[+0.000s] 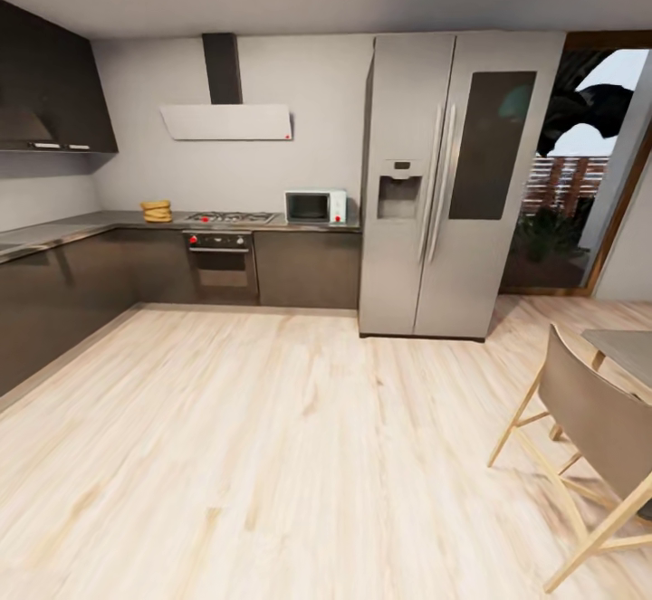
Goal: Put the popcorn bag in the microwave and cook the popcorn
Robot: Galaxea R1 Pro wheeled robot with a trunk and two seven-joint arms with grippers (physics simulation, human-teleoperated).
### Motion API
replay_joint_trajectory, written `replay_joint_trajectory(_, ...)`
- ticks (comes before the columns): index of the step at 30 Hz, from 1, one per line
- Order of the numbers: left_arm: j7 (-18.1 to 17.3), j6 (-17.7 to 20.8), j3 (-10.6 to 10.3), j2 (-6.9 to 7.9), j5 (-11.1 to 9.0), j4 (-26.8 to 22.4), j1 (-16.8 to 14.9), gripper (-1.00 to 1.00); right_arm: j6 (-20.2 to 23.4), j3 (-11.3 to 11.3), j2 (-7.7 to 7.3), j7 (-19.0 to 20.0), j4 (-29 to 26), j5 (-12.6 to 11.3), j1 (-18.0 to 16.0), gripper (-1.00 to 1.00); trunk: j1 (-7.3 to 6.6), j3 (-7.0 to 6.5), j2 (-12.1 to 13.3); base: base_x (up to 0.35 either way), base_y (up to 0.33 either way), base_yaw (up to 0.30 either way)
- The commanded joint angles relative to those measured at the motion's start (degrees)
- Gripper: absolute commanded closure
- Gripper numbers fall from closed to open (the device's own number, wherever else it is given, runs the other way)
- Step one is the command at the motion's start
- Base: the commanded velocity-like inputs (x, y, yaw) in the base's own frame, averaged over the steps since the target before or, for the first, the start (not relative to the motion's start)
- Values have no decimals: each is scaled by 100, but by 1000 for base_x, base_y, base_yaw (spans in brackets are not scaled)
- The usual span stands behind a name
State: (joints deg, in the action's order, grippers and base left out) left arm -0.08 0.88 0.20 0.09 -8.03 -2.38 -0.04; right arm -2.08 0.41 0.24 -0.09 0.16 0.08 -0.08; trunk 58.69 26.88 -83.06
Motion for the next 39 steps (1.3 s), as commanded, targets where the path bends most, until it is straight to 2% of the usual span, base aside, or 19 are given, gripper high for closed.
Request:
replay_joint_trajectory(1, -1, 9, -2, 0, -49, -7, 0, -100, -20, 3, 1, -4, 2, 0, -1, -100, 3, 4, -2, 320, 120, 0)
replay_joint_trajectory(39, -1, 71, 3, 0, -58, -7, -1, -100, -28, 9, 2, 1, 2, -16, -1, -100, 3, 4, -2, 320, 112, 0)
